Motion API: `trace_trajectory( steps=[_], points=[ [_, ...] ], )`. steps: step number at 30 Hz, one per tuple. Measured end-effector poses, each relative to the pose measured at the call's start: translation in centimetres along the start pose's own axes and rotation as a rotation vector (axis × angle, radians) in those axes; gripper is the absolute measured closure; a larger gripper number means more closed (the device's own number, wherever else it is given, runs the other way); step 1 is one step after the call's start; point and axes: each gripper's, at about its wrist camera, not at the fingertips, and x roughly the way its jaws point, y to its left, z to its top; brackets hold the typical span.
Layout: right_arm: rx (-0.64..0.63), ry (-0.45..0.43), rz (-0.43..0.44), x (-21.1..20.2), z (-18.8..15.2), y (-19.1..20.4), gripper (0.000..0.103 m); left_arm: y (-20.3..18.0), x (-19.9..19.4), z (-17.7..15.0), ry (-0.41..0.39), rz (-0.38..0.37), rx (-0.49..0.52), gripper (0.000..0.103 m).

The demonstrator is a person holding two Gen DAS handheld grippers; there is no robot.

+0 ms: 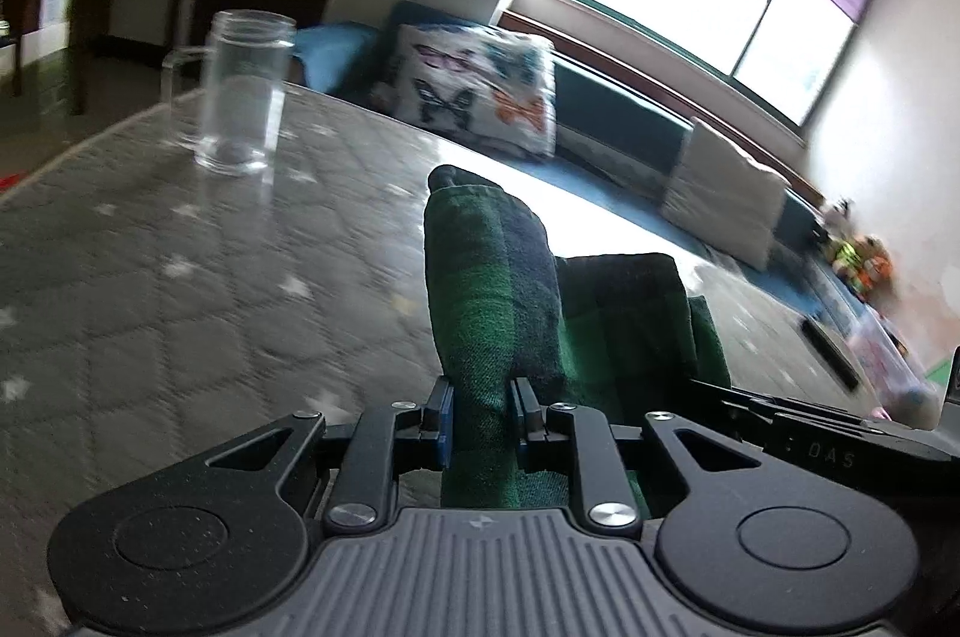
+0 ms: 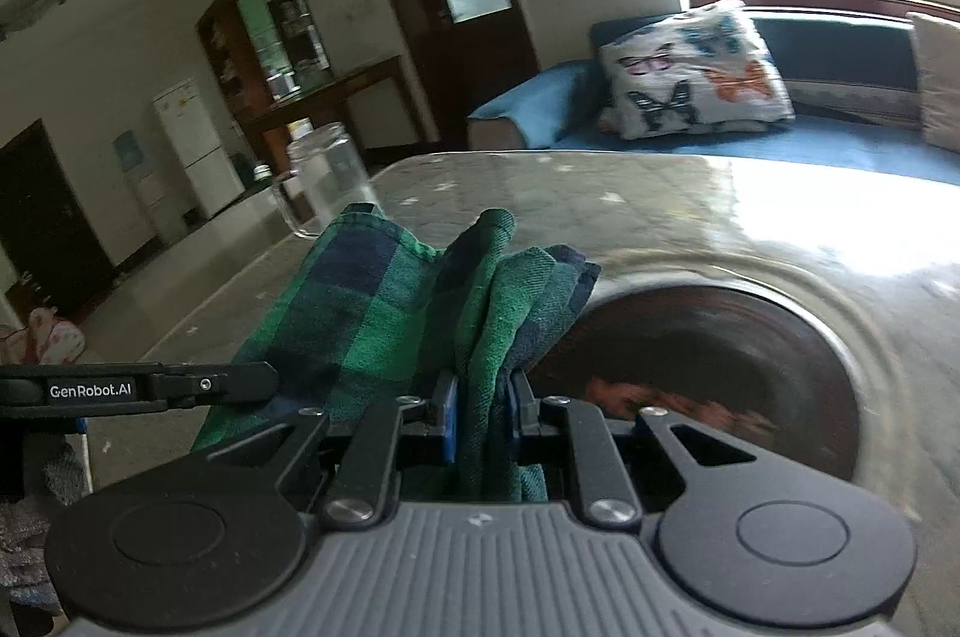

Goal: Fold clothes
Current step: 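Lift the plaid bundle with both grippers and carry it off the center panel, then lower the bundle onto the quilted table beside the glass mug with both grippers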

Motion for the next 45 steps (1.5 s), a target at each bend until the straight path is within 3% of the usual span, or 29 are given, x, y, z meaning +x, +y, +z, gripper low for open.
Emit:
trace_trajectory(
  steps=[16,24,29,35,41,45],
  points=[
    [-0.054,0.079,0.139,11.7,3.9,5.3,0.088,9.1,0.6,3.2,-0.042,0.161,-0.120,0.082],
    [-0.056,0.142,0.134,16.3,3.8,5.5,0.084,11.5,3.0,2.9,0.005,0.212,-0.129,0.082],
    [-0.064,0.148,0.102,17.2,3.7,5.3,0.076,12.2,3.3,2.4,0.015,0.210,-0.136,0.076],
    [-0.123,0.046,0.062,16.5,5.5,6.3,0.074,12.1,2.6,3.5,-0.026,0.223,-0.114,0.076],
    [-0.180,0.076,0.147,17.3,6.2,8.1,0.082,11.7,3.5,5.1,-0.044,0.197,-0.075,0.077],
    [-0.187,0.121,0.129,19.2,5.8,8.1,0.083,11.8,5.1,5.5,-0.024,0.186,-0.055,0.077]
  ],
)
